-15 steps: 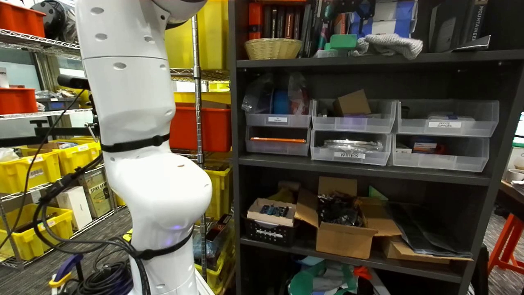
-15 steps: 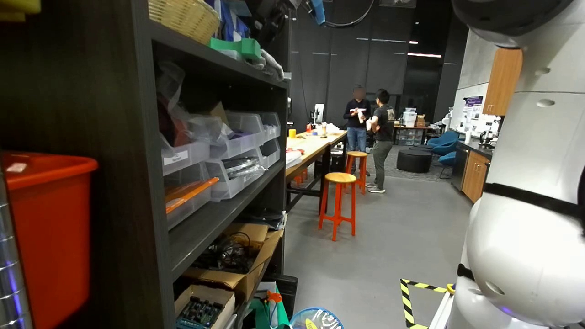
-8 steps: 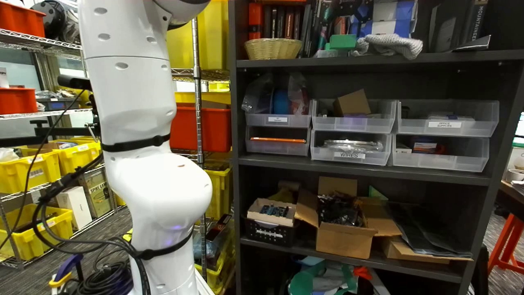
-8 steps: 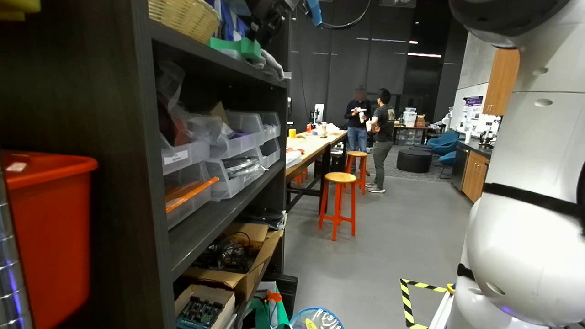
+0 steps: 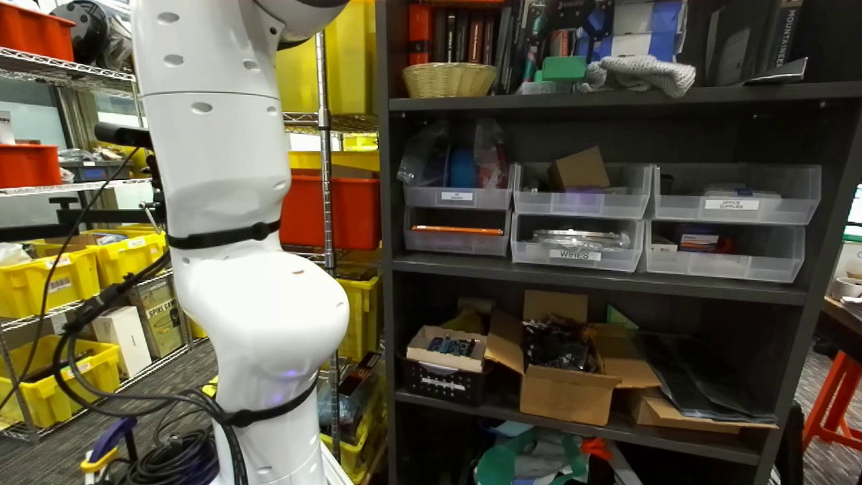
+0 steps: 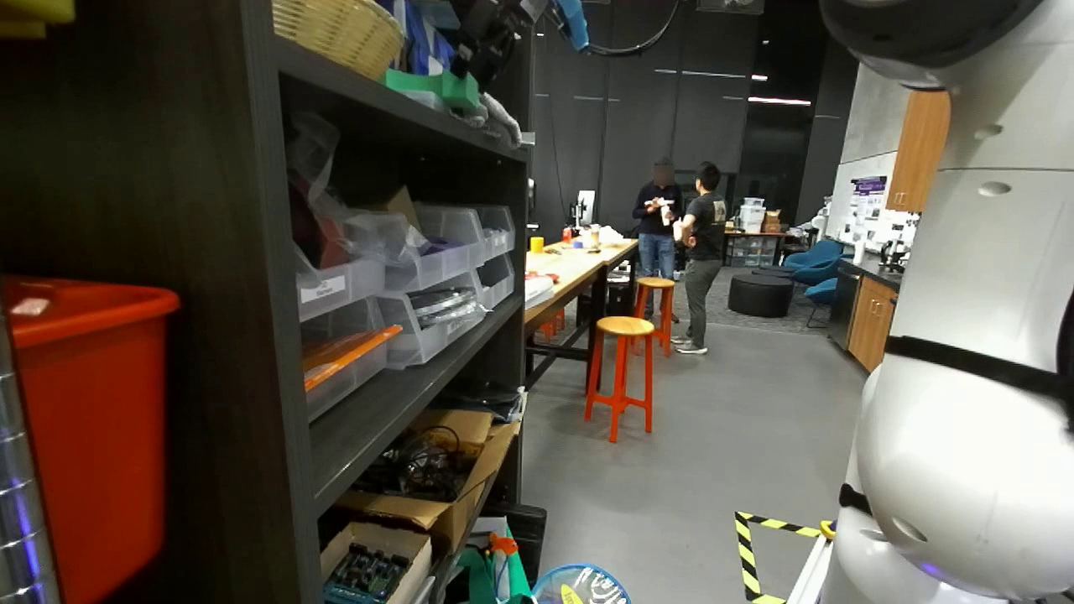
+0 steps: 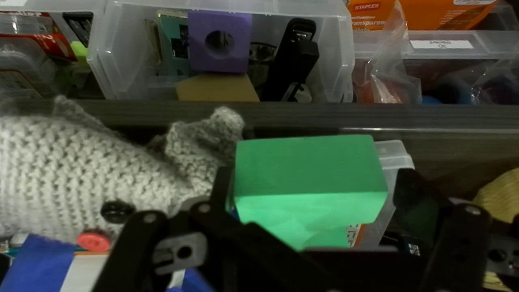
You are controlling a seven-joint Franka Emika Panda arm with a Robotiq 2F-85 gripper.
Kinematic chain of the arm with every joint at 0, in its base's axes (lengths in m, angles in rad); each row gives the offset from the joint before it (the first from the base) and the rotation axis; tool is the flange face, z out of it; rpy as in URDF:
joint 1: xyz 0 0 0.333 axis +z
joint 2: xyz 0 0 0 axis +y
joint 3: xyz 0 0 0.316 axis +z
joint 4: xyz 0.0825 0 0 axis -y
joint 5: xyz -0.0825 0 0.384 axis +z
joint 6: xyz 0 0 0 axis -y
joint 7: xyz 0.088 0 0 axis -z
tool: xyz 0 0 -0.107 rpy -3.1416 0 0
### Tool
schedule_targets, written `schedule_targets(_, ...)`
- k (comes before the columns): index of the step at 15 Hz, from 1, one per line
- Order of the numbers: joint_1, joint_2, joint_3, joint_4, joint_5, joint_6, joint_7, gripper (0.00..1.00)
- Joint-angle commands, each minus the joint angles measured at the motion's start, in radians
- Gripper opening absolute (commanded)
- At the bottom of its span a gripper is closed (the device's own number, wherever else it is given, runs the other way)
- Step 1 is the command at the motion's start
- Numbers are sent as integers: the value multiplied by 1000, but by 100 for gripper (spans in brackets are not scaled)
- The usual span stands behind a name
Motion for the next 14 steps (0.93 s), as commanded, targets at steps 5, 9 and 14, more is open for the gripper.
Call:
schedule_targets(5, 3, 1, 6, 7, -27, 5, 15, 61)
schedule_targets(9, 3, 0, 6, 7, -27, 5, 14, 56)
schedule_targets(14, 3, -19, 6, 10, -30, -6, 11, 56)
